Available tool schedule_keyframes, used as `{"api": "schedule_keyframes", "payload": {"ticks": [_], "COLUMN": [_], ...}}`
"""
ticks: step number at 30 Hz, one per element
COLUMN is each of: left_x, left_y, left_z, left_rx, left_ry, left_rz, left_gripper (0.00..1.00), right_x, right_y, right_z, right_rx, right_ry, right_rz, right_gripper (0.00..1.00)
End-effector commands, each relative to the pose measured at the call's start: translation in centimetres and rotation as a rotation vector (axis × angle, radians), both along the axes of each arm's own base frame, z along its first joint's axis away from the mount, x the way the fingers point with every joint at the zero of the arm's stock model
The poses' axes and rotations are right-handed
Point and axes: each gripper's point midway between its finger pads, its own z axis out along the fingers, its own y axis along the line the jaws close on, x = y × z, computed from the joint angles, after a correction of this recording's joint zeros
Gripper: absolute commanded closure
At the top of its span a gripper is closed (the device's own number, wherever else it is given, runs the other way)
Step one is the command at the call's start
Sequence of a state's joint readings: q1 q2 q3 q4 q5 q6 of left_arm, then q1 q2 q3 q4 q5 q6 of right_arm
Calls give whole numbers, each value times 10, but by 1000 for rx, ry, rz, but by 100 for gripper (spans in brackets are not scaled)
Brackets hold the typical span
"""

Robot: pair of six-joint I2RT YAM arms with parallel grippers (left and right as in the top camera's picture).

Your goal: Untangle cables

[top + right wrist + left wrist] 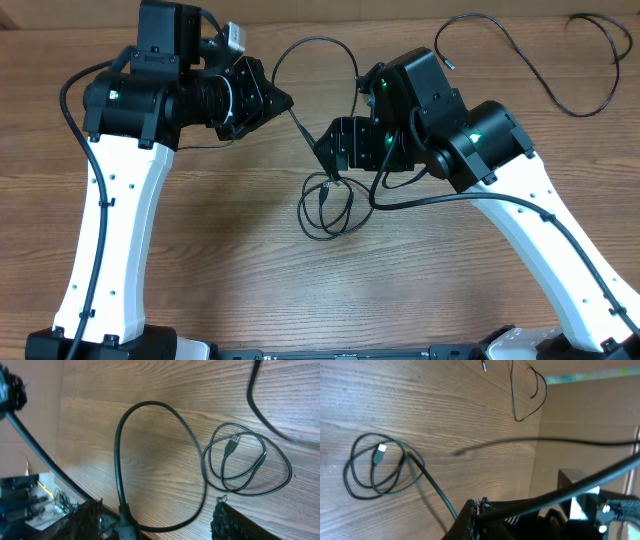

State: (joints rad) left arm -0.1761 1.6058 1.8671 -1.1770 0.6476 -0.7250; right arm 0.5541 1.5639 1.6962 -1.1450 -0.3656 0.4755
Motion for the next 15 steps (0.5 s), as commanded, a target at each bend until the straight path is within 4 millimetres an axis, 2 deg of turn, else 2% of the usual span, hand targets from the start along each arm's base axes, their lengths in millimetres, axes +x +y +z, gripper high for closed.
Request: {"api": "schedule_keyframes", "payload": {"ticks": [1,5,9,15], "left_x": [-5,-4,2,2], "left_y": [-3,-2,6,7], "left_z": [18,18,12,10], "left_rx": [-62,-73,-21,-22], "left_ry": [7,35,24,42], "left_rz": [23,53,101,121], "left_gripper": [96,96,96,96], "right_x": [-2,-8,-5,-8], "right_y": [5,7,10,27], "right_z": [8,8,12,27], "right_rx": [3,4,18,98], "right_ry": [-58,-77,-102,-174], "right_rz": [90,162,171,281], "right_gripper": [31,32,34,32]}}
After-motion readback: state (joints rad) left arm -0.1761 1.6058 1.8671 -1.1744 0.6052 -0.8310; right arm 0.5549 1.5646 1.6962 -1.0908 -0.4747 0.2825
